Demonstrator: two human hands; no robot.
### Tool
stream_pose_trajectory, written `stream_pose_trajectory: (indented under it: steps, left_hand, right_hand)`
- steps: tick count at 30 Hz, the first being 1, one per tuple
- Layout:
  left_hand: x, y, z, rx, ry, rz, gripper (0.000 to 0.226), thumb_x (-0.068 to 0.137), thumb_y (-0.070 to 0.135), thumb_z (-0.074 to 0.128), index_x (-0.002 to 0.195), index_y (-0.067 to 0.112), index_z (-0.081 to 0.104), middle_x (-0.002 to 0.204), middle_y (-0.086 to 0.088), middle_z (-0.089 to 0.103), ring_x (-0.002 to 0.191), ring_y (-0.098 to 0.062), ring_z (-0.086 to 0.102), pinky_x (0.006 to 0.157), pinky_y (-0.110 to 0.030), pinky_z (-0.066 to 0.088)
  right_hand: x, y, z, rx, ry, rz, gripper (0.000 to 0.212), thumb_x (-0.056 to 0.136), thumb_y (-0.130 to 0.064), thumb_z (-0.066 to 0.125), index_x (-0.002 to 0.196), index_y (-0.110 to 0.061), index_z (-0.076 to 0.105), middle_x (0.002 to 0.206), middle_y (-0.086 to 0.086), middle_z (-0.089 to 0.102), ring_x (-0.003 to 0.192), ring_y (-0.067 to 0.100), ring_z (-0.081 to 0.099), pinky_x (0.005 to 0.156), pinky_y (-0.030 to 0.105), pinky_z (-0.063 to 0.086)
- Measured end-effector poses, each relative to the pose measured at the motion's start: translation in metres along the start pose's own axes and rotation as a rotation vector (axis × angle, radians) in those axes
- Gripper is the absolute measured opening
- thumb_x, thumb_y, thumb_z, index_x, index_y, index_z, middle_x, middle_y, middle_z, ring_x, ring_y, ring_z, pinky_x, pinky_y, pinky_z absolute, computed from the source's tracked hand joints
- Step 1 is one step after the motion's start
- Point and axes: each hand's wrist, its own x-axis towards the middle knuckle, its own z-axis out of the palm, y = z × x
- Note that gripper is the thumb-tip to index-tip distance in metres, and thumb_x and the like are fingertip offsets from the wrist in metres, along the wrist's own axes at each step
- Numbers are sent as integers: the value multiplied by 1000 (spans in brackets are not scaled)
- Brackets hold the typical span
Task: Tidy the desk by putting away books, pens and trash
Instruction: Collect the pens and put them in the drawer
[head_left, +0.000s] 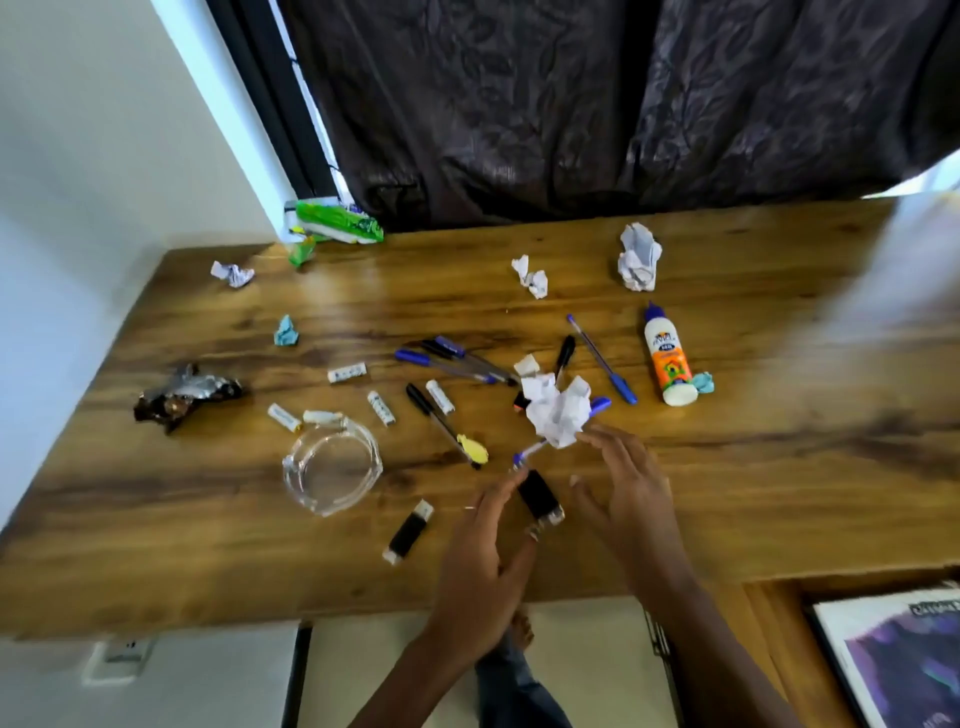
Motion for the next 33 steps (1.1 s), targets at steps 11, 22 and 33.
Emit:
stream_pose_trajectory:
  steps: [11, 22, 33]
  left_hand:
    - [74, 6, -22, -105, -34, -40, 48, 90, 34, 48, 136, 43, 39, 134, 36, 41, 125, 12, 38, 104, -18, 35]
    - [103, 8, -21, -248, -176, -159, 36, 95, 27, 52, 119, 53, 45, 128, 33, 47, 113, 14, 48, 91, -12, 39]
    - [116, 6, -22, -335, -139, -234, 35, 85, 42, 51, 120, 44, 49, 125, 24, 54, 107, 9, 55, 75, -4, 42]
  right_hand:
    - [74, 7, 27, -168, 11, -84, 56, 76, -13, 69, 128, -20, 52, 124, 1, 54, 114, 22, 49, 88, 29, 46]
    - [173, 31, -25, -245, 161, 128, 77, 76, -31, 73, 142, -20, 33, 143, 11, 36, 126, 33, 37, 98, 45, 37]
    - [128, 32, 6, -199, -383, -37, 42, 86, -30, 59, 127, -36, 51, 139, -10, 42, 134, 16, 27, 110, 41, 25]
